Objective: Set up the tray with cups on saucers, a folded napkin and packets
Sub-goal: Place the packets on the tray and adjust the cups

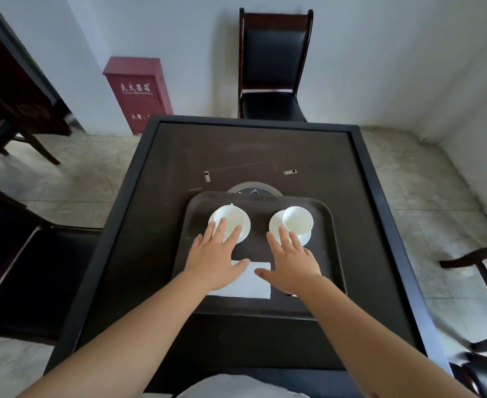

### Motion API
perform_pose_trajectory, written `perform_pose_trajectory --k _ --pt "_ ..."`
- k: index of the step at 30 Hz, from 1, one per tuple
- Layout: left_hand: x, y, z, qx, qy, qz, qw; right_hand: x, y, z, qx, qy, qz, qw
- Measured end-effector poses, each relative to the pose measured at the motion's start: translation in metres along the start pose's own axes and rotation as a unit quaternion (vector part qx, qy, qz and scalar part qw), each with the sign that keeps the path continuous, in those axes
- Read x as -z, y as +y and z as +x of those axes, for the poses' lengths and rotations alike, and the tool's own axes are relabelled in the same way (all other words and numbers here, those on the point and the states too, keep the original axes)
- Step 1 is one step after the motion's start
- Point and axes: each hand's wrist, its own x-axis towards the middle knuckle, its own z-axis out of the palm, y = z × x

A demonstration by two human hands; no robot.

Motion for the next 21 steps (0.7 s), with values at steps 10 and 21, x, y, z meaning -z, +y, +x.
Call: perform_pose_trajectory --k 10,21 --pt "-0.002 0.063 0.033 -0.027 0.010 -0.013 1.000 0.011 0.055 -0.008 -0.010 -0.016 0.031 0.999" --pt "-0.019 0.117 0.097 0.012 -0.044 -0.189 0.981 0.040 0.108 0.046 -0.032 0.036 0.119 0.992"
